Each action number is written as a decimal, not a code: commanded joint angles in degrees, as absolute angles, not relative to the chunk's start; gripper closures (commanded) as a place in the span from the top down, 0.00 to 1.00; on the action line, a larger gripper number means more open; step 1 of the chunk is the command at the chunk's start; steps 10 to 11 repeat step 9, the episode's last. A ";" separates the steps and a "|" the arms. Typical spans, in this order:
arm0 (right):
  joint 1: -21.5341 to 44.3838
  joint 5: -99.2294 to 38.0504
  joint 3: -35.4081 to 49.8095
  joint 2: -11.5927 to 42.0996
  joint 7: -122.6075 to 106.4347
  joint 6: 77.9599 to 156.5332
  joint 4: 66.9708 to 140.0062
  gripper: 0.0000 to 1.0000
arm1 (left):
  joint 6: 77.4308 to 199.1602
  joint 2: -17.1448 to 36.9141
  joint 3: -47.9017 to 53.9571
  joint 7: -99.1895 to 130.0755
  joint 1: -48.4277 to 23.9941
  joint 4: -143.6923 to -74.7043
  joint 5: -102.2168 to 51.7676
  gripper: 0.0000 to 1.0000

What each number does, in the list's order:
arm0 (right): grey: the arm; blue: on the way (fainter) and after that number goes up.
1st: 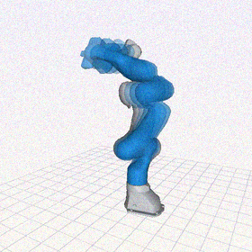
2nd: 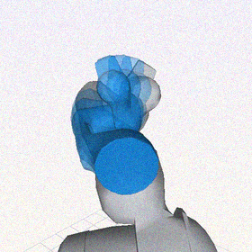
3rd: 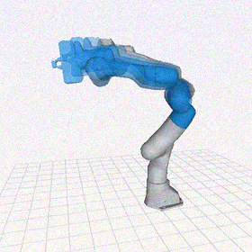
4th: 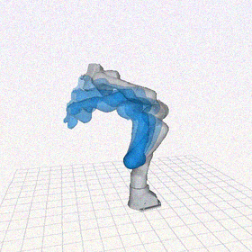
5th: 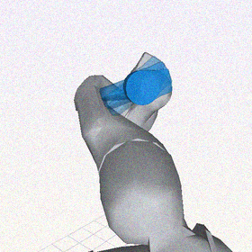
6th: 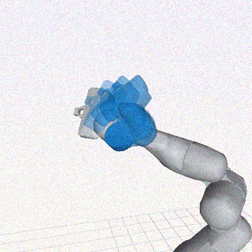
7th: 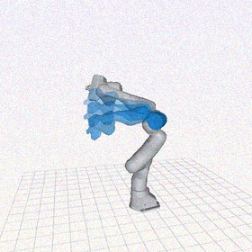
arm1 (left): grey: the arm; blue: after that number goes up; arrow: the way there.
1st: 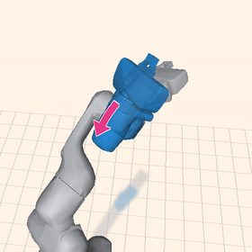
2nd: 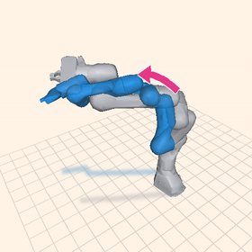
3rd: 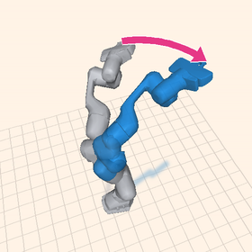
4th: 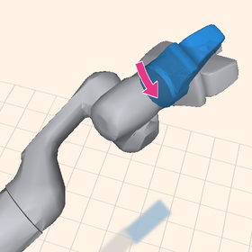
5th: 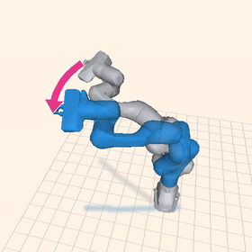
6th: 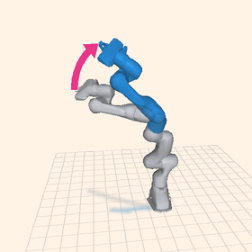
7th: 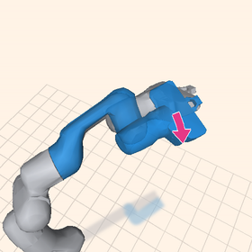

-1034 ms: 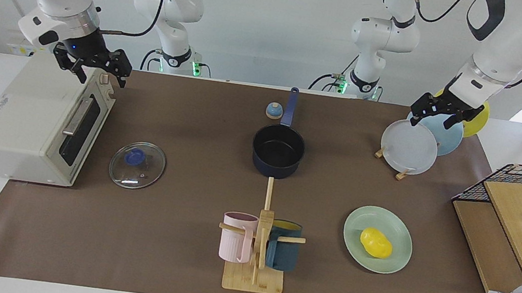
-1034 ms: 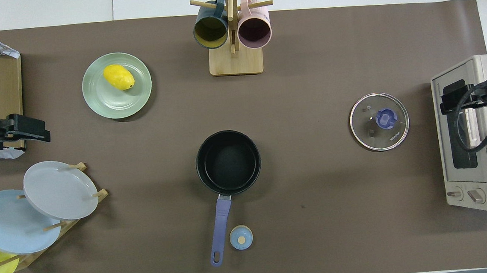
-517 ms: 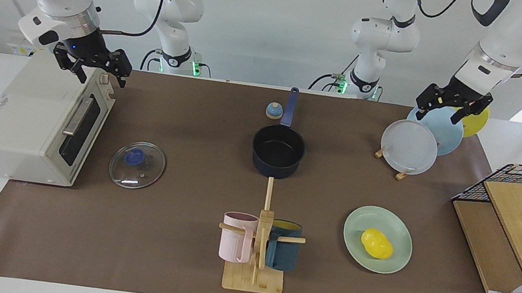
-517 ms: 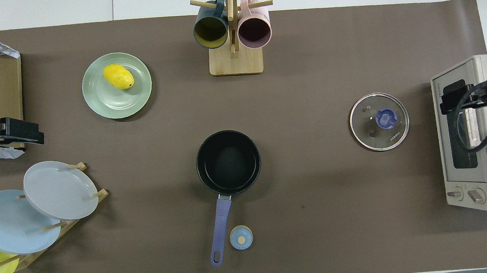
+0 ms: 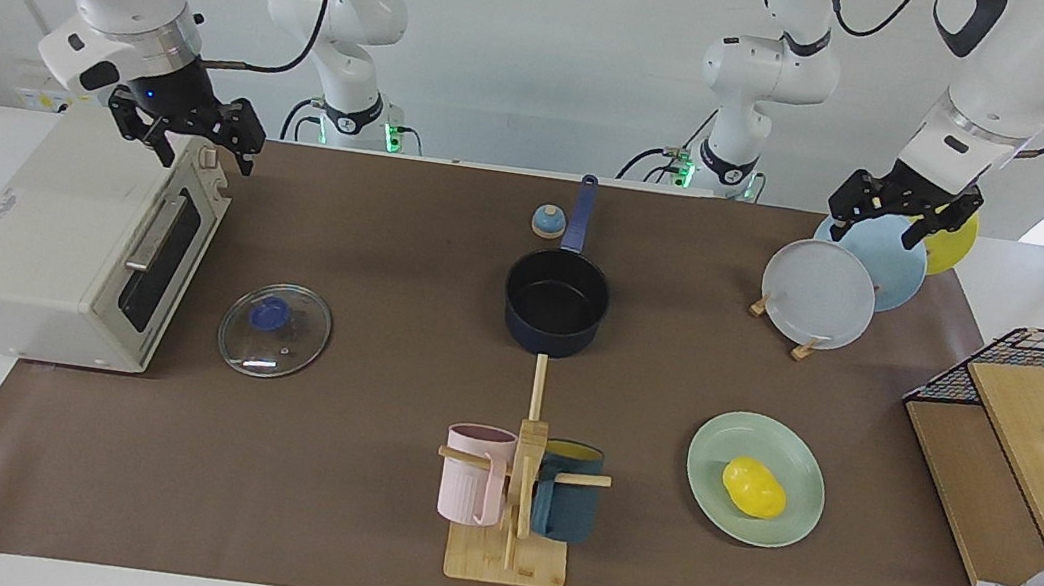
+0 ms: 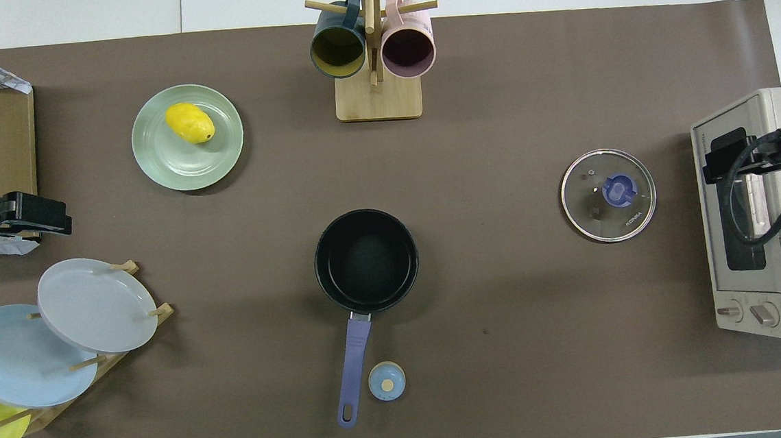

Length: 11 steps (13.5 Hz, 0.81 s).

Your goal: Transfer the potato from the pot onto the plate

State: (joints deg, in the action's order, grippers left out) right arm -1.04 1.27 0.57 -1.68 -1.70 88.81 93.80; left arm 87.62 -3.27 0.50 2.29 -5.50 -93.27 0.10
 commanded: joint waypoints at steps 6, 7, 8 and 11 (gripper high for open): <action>-1.23 0.53 1.23 -2.11 -0.79 89.38 93.87 1.00 | 86.31 -2.99 1.32 1.23 -4.22 -92.64 1.14 1.00; -1.32 0.53 1.23 -2.11 -0.88 89.38 93.87 1.00 | 86.31 -2.90 1.23 1.23 -4.22 -92.64 1.14 1.00; -1.32 0.53 1.23 -2.11 -0.88 89.38 93.87 1.00 | 86.57 -2.90 1.23 1.23 -4.31 -92.72 1.14 1.00; -1.32 0.53 1.23 -2.11 -0.88 89.38 93.87 1.00 | 86.49 -2.90 1.23 1.14 -4.31 -92.72 1.06 1.00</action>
